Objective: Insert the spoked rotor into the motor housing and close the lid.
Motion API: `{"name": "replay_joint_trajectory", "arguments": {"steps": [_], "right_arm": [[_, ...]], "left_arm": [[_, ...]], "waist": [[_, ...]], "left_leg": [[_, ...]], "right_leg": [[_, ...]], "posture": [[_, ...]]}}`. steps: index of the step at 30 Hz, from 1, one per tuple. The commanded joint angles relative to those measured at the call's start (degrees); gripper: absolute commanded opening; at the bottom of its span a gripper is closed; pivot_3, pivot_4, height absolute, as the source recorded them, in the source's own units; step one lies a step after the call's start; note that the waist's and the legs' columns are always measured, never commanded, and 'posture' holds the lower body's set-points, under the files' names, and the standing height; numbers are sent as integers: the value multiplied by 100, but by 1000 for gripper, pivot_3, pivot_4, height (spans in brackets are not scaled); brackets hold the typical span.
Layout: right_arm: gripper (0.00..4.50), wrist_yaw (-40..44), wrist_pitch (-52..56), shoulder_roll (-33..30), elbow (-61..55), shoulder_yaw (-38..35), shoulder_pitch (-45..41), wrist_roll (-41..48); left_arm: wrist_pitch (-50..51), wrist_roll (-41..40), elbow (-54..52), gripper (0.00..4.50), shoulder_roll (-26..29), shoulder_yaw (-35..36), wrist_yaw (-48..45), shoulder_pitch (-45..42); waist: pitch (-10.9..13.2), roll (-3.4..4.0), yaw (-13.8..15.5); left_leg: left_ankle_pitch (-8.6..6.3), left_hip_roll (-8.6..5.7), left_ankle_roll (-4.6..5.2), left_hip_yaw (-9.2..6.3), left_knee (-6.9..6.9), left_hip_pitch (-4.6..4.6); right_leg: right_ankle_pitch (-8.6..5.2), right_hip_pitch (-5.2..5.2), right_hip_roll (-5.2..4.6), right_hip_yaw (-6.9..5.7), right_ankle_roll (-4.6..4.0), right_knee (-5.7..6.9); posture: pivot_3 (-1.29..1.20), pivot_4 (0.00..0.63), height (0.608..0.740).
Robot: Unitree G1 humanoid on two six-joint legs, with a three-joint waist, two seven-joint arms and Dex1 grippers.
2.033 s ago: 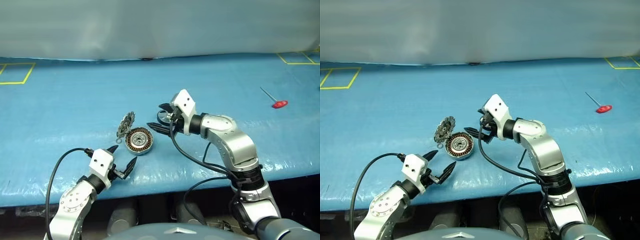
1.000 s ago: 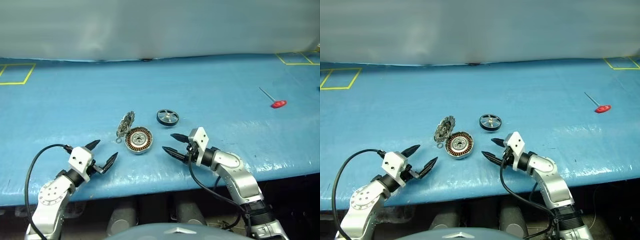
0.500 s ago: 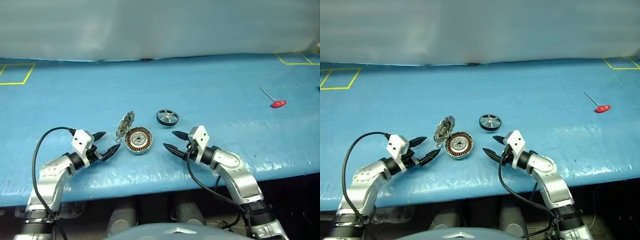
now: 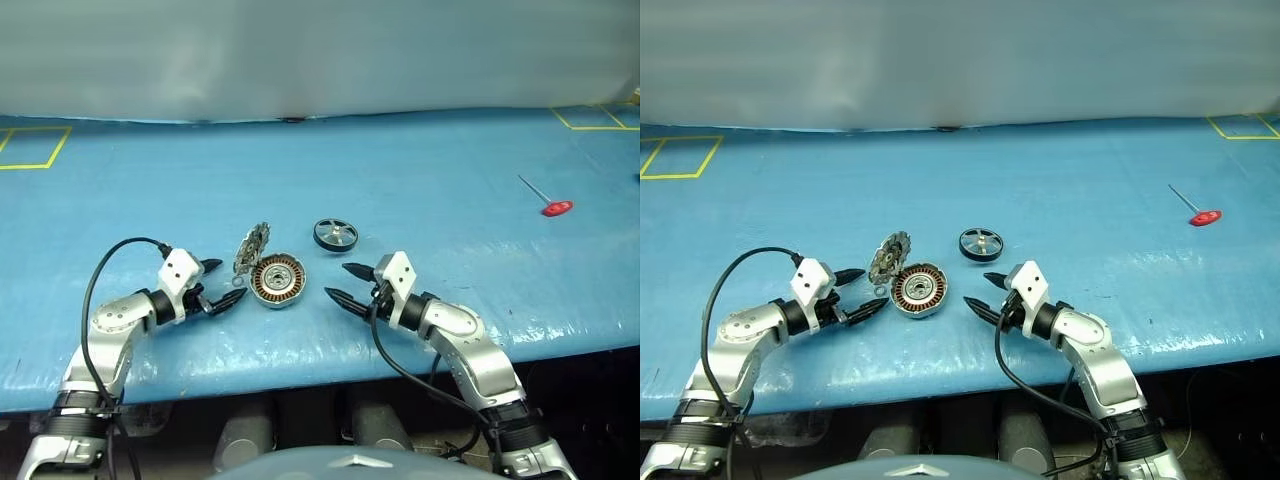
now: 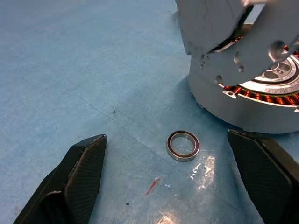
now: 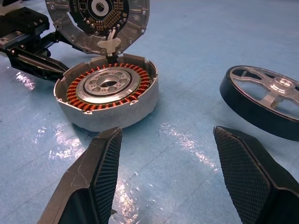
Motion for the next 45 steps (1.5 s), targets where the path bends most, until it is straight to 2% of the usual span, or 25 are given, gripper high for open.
{"name": "replay_joint_trajectory", "arguments": {"steps": [1, 13, 16, 26, 32, 40, 45], "right_arm": [[3267, -30, 34, 9, -240, -11, -39, 73], [3267, -68, 86, 30, -239, 6, -80, 76], [3231, -82, 95, 36, -237, 1, -99, 79], [3231, -169, 118, 8, -254, -54, -87, 92], [3231, -195, 145, 30, -283, 19, -111, 73], [3231, -128, 147, 50, -298, 136, -209, 62], [3231, -16, 117, 54, -163, 243, -362, 36]], "left_arm": [[-193, 159, 126, 4500, 50, -72, -37, -122], [-222, 442, 539, 4500, -10, -268, 52, -416], [-179, 436, 574, 3915, -49, -291, 21, -476], [-76, 452, 650, 661, -22, -321, -81, -337], [193, 302, 115, 648, 141, -139, -101, 179], [862, -146, -1389, 648, 273, 274, 48, 1338], [1076, -470, -2292, 648, 121, 573, 338, 2185]], "waist": [[0, 0, 3], [0, 0, 8], [-1, 1, 5], [-3, 2, 0], [-7, 8, -31], [-8, 10, -17], [-8, 10, -9]], "left_leg": [[0, 0, 0, 0, 0, 0], [2, 0, 3, -1, 11, 1], [3, 0, 6, 2, 16, 1], [4, 0, 7, 4, 17, 1], [4, 2, 7, 8, 17, 5], [3, 5, 8, 11, 15, 6], [2, 6, 9, 13, 15, 6]], "right_leg": [[0, 0, 0, 0, 0, 0], [6, 5, 0, 1, 8, 3], [9, 5, 0, 4, 13, 3], [11, 5, 0, 7, 15, 4], [11, 5, 1, 12, 14, 5], [6, 1, -3, 17, 7, 4], [-8, 0, -16, 20, -18, 3]], "posture": [[0, 150, 740], [0, 150, 740], [0, 150, 740], [0, 150, 740], [0, 150, 740], [0, 150, 740], [0, 150, 740]]}}
